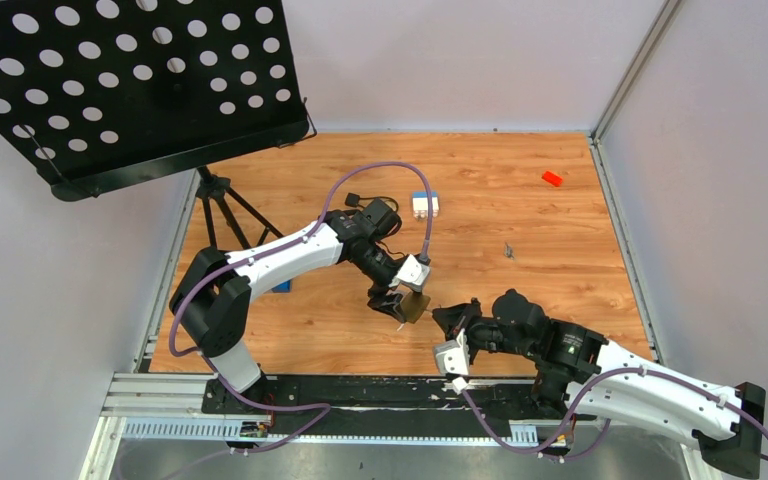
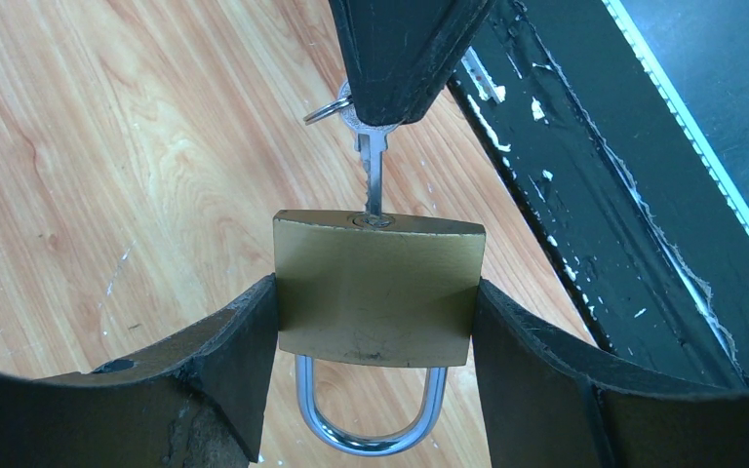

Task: Unlock with the key

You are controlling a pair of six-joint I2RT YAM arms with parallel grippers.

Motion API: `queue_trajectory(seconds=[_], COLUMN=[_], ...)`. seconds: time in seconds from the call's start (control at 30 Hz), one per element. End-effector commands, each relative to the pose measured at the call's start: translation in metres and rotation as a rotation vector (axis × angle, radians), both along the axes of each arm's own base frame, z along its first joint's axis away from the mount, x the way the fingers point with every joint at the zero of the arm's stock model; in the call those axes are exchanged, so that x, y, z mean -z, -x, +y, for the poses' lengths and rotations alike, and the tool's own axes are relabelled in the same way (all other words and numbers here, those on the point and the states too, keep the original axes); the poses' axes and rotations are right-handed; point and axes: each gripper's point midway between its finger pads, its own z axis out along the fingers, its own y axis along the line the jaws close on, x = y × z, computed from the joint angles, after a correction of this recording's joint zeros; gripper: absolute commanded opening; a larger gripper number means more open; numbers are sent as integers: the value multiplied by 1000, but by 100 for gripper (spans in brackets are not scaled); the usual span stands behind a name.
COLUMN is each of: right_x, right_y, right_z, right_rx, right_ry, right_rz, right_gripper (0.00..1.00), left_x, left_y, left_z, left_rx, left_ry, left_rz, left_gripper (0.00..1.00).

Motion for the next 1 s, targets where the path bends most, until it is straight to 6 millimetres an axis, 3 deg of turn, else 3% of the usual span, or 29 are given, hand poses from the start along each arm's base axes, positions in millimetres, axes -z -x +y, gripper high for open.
queue_trajectory(seconds=[0.0, 0.97], right_x=[-18, -14], right_y=[1, -2], right_z=[7, 9], right_rx=[-15, -7], right_ry=[-57, -47], right_rz=[-7, -7], right_gripper=[0, 0], left_x=[-38, -39], left_y=[5, 5], left_z=[-13, -14], left_rx=[49, 53], left_ry=[134, 136], left_rz=[-26, -23], left_gripper=[0, 0])
